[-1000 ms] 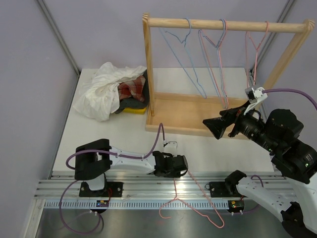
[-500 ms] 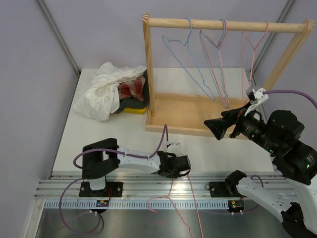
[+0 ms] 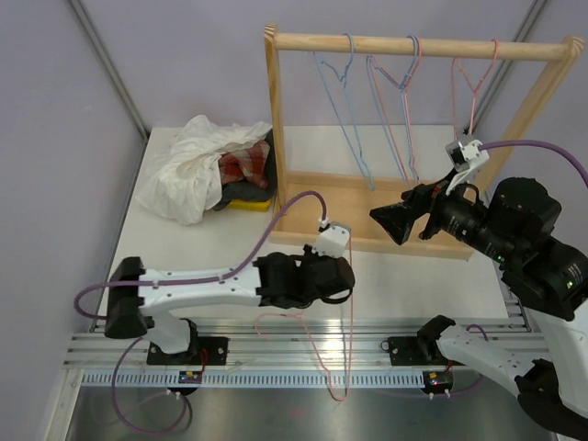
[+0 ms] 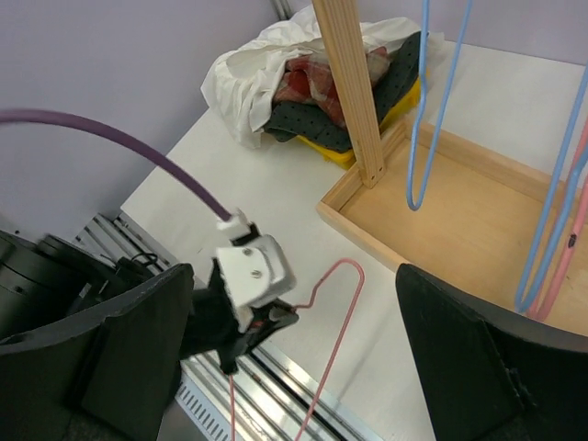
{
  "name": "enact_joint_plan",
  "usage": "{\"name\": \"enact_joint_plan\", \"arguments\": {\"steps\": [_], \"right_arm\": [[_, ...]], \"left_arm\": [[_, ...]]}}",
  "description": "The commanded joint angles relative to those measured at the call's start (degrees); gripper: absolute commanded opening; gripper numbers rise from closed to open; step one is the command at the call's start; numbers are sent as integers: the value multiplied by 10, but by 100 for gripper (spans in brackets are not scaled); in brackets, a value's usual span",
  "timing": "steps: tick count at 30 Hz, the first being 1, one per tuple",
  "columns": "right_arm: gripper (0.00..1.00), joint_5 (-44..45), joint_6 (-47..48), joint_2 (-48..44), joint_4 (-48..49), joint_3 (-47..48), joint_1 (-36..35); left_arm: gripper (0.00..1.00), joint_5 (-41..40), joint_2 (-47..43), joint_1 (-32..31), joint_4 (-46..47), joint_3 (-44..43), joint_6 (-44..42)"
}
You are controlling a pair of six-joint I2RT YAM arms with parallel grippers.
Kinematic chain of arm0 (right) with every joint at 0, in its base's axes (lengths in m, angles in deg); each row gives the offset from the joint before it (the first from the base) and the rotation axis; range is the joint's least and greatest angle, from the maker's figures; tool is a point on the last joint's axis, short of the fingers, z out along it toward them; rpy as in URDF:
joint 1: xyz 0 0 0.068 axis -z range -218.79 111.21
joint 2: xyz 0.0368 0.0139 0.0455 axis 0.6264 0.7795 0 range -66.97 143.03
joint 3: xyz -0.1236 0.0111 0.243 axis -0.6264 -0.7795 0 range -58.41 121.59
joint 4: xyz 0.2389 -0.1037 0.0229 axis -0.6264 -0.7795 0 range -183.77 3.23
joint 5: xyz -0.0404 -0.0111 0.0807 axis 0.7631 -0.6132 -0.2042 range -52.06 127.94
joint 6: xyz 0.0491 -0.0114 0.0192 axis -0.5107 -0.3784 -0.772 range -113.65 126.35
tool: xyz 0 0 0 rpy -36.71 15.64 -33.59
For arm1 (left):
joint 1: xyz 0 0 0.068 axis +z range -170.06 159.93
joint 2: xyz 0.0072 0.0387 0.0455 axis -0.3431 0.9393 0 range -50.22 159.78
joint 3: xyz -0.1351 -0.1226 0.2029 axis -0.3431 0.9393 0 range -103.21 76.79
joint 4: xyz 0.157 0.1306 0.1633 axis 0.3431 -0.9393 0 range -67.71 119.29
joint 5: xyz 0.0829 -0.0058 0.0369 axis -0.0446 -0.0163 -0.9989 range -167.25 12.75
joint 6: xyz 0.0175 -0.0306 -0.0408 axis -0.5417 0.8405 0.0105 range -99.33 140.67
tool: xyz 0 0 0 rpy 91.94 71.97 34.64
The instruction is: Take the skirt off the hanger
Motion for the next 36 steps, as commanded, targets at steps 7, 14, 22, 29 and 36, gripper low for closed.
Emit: {"name": "enact_joint_plan", "arguments": {"steps": [7,14,22,29,36], "right_arm": [[99,-138,-43,55,-4,41,0],[99,-308,-113,58,80,24,0],[98,-374,-108,75,60,42,0],[81,-371,-99,74,51,24,0],[79,-369,-100,79,59,32,0]], "left_arm": [[0,-13,-197,-45,47,-7,-411],[0,113,-261,-46,65,-28,-459],[0,136,-293,-46,57,-96,-489],[0,142,-279,-46,57,-142,-509],[0,141,-248,-46,75,-151,-518]]}}
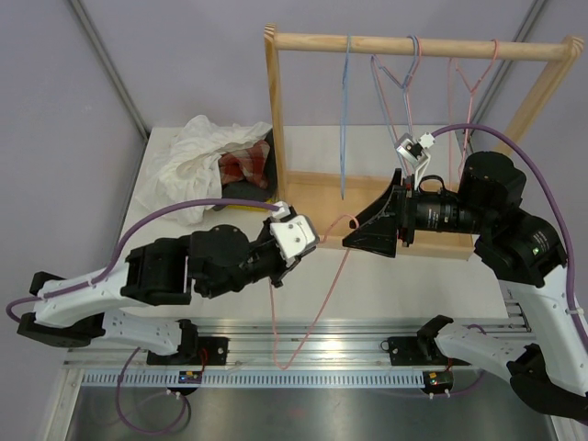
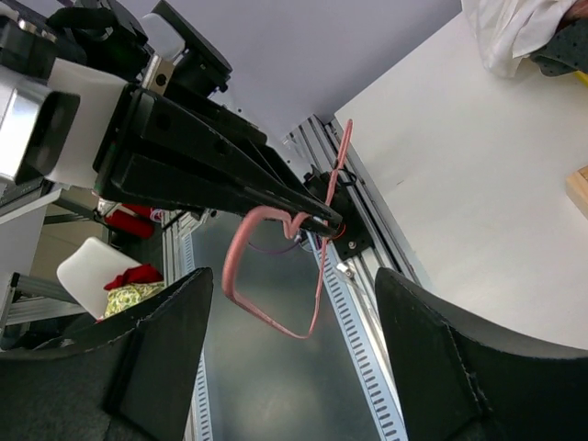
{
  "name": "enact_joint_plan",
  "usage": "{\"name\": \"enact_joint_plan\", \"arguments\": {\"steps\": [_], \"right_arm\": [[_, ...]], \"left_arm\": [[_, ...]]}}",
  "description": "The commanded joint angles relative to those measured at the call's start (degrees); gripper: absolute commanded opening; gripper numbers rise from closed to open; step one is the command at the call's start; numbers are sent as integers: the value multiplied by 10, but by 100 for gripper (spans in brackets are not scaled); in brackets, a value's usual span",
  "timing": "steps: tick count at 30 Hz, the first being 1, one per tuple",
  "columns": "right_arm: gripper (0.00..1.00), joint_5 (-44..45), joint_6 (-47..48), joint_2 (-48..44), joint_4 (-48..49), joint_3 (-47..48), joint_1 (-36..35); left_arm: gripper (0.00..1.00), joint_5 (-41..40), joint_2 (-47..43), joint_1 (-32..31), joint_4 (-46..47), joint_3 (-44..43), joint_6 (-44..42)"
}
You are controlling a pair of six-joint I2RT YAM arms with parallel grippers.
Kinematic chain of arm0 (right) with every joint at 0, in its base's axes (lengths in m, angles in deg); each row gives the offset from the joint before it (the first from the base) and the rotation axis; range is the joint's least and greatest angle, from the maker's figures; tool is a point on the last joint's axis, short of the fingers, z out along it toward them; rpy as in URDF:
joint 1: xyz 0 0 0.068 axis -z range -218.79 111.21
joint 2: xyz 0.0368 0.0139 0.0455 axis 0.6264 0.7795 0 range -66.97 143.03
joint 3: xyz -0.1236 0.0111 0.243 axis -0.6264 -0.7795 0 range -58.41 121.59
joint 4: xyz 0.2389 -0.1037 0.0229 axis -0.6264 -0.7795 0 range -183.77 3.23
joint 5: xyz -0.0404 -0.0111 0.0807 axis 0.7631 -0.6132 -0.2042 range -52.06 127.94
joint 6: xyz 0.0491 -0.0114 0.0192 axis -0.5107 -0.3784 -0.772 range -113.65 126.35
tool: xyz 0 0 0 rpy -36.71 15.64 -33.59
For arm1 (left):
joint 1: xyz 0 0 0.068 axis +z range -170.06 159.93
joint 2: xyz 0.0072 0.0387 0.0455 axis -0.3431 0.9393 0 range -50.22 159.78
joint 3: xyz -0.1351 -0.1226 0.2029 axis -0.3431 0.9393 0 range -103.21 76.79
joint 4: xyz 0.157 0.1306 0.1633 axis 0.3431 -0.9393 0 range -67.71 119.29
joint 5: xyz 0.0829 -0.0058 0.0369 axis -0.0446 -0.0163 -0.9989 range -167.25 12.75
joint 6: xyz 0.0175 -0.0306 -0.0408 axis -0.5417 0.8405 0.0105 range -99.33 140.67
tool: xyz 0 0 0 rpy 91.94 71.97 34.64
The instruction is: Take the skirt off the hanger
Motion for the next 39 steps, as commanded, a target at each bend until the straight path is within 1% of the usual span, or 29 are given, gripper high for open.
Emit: {"name": "enact_joint_plan", "arguments": {"steps": [1,2,3,5,6,7,8,11,15,16,17,18,19,20,21,22,23,24,25,26,29,32,35,39], "right_arm": [[77,-14,-1,1,15,10,0],[74,-14,0,1,17,10,0],[65,-15,-1,1,18,11,0],[51,-16,0,1,21,11,0],[42,-19,0,3,21,9,0],[16,-21,2,4,19,9,0],[1,-17,5,5,16,10,0],[0,0,23,-2,2,10,0],[0,52,52,-8,-39,36,0],[0,65,59,-7,-64,44,0],[0,91,66,-6,-80,60,0],[0,110,83,-6,-94,68,0],[0,134,91,-7,-124,76,0],[0,195,98,-13,-138,87,0],[0,233,108,-17,-148,89,0],[0,278,114,-21,-168,89,0],[0,364,126,-31,-176,84,0],[0,409,130,-36,-182,81,0],[0,455,133,-40,-197,79,0],[0,535,136,-49,-201,76,0],[0,659,142,-76,-190,76,0],[0,718,150,-79,-174,109,0],[0,763,171,-51,-178,165,0],[0,749,179,-40,-133,208,0]], "left_arm": [[0,13,16,-1,37,-22,-22],[0,14,19,-1,40,-23,-25],[0,16,20,-1,47,-23,-26],[0,17,26,-1,51,-29,-28],[0,17,29,-1,53,-32,-28],[0,17,31,-1,56,-34,-29],[0,16,32,-1,56,-37,-31],[0,8,35,-1,57,-41,-36],[0,-19,29,-1,56,-38,-29],[2,-44,28,-1,56,-36,-25],[13,-58,25,-1,56,-34,-16],[57,-72,15,-1,58,-23,-14],[91,-110,8,-1,61,-18,-10],[99,-134,2,-1,61,-12,1],[99,-183,-13,-1,60,-1,6],[99,-208,-21,-1,58,5,16],[99,-232,-33,-1,56,11,21],[99,-271,-43,-1,56,17,26],[99,-288,-69,-1,56,32,30],[99,-304,-83,-1,56,40,31],[99,-332,-142,-1,67,77,61],[99,-334,-196,-1,86,111,70],[99,-342,-217,-1,85,125,81],[99,-347,-213,-1,65,127,95]]}}
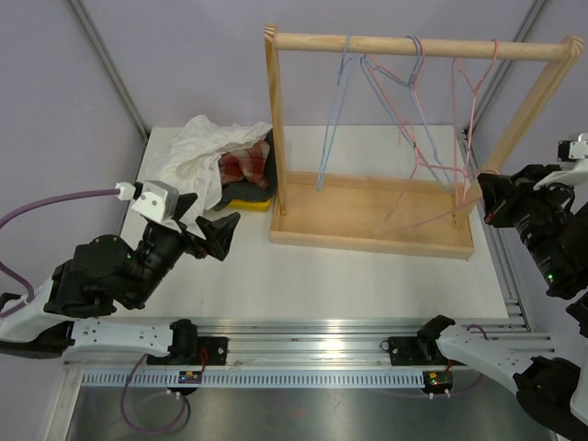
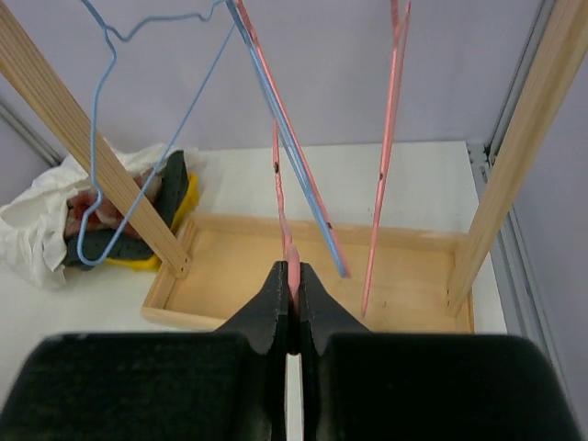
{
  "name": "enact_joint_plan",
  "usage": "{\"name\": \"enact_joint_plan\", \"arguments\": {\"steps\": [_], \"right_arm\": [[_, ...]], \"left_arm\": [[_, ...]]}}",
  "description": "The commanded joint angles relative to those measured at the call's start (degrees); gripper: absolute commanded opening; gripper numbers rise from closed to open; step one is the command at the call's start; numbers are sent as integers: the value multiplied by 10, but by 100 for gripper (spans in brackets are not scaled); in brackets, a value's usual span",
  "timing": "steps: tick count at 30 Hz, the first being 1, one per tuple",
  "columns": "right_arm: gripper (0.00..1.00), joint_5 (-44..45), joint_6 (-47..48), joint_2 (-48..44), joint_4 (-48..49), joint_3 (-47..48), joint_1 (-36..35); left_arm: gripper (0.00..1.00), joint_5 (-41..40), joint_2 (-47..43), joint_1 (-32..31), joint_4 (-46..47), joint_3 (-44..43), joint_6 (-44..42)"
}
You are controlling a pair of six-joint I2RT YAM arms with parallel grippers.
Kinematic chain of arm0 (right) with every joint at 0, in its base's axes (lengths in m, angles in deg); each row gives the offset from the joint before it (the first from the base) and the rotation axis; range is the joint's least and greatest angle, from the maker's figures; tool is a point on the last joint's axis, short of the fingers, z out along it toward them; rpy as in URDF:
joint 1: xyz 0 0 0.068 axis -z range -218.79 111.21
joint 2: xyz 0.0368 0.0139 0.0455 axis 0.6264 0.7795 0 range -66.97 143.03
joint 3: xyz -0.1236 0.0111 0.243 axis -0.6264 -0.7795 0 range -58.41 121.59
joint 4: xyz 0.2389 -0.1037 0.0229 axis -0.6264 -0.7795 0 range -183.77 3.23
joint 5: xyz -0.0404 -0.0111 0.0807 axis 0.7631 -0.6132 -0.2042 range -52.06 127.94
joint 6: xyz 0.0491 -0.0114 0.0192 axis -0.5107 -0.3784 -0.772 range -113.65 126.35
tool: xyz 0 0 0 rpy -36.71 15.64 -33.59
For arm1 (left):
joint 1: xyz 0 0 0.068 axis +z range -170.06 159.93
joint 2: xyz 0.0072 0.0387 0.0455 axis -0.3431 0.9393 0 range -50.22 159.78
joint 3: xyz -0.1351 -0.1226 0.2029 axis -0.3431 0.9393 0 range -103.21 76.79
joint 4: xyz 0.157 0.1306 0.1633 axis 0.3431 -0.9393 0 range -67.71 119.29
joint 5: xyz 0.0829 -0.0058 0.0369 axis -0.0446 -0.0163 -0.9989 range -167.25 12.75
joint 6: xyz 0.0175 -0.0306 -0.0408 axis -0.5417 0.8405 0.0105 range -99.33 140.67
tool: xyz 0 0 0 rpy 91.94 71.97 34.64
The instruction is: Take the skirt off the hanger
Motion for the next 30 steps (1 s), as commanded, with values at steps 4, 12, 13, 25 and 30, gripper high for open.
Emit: {"name": "enact_joint_plan", "arguments": {"steps": [4,12,13,25,30], "right_arm": [[0,-1,0,41,63,68,-2],[0,-79,-27,56,79,94,-2],[0,-86,-31,53,86,93,-2],[0,-177,-5,-4,216,106,-2],[0,-148,13,-18,280,73,-2]], "left_arm": [[99,-24,34,0,-2,16,28],[99,-15,47,0,-1,30,28],[99,-14,44,0,5,34,26],[99,-17,16,1,26,64,20],[99,-16,17,1,30,66,19]]}}
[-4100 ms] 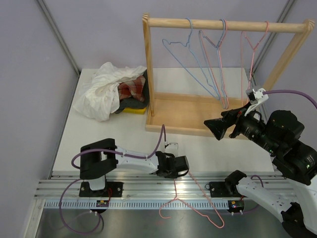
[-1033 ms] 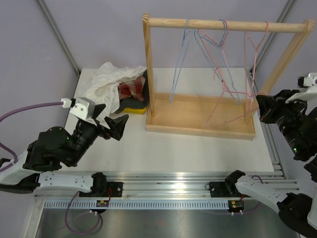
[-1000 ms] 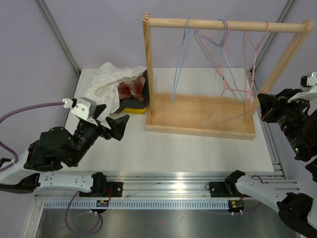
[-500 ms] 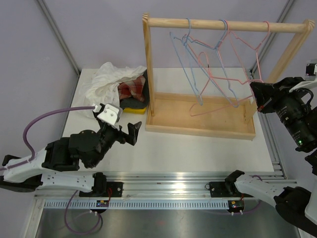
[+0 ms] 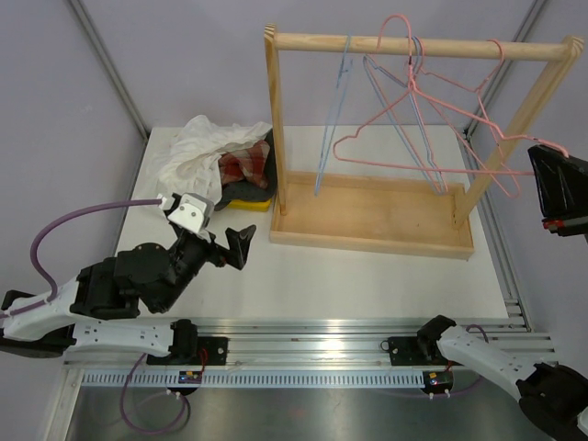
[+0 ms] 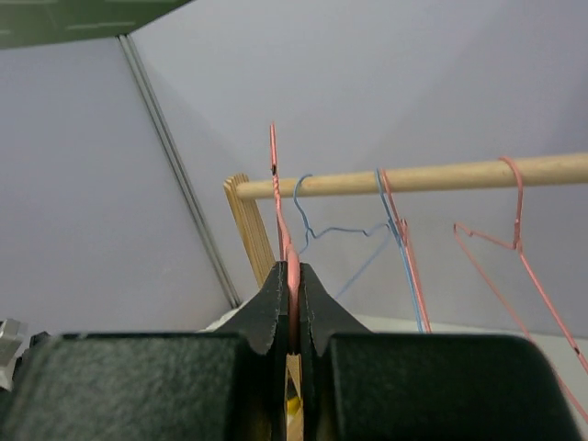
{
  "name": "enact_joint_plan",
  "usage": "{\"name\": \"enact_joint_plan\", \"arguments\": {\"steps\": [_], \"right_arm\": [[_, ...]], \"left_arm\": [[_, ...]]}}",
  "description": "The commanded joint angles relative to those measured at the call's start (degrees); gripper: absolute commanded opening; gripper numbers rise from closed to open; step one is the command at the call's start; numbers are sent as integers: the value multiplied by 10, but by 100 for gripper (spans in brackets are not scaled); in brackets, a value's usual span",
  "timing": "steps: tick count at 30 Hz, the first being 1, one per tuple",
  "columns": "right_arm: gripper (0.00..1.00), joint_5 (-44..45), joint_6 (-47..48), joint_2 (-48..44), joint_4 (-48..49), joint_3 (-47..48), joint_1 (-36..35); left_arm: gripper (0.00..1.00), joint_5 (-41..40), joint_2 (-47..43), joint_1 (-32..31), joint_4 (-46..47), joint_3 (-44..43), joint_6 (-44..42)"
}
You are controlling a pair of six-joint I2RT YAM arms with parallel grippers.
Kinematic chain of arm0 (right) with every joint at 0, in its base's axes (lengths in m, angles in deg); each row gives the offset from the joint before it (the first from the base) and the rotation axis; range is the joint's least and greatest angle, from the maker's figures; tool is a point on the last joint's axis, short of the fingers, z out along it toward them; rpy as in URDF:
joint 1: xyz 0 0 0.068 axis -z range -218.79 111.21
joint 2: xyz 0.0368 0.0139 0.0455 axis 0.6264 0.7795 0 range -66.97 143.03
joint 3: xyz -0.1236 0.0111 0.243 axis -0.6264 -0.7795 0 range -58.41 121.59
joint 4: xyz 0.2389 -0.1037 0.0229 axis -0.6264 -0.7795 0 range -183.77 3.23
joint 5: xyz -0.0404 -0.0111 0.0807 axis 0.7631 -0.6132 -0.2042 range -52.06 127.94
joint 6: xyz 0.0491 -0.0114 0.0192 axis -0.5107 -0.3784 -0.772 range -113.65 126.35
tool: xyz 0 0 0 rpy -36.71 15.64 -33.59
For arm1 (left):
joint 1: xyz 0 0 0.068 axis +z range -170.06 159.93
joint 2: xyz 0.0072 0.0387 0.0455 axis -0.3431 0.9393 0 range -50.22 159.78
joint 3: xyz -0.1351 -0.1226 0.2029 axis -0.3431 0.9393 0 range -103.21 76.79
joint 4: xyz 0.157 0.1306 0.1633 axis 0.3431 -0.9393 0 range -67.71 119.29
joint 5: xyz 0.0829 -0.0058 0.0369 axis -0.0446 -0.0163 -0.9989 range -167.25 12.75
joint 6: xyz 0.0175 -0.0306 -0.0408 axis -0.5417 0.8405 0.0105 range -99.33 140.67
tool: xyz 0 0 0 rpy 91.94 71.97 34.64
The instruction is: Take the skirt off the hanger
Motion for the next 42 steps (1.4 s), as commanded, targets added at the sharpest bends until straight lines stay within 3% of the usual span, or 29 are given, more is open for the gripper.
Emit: {"name": "enact_joint_plan", "arguments": {"steps": [1,6,13,31,42], "right_arm": [[0,16,33,6,92,-26,-2],[0,105,79,38,158,-72,-2],[0,143,110,89,217,-93,-2],[0,170,59,8,117,-144,-2],[0,139,54,19,116,-147,-2]], "left_arm": [[99,-7,-1,1,35,3,-1],[99,-1,1,1,39,4,5],[99,7,-1,1,37,11,19],[99,7,-7,1,89,47,-2],[99,6,-7,1,90,50,4]]}}
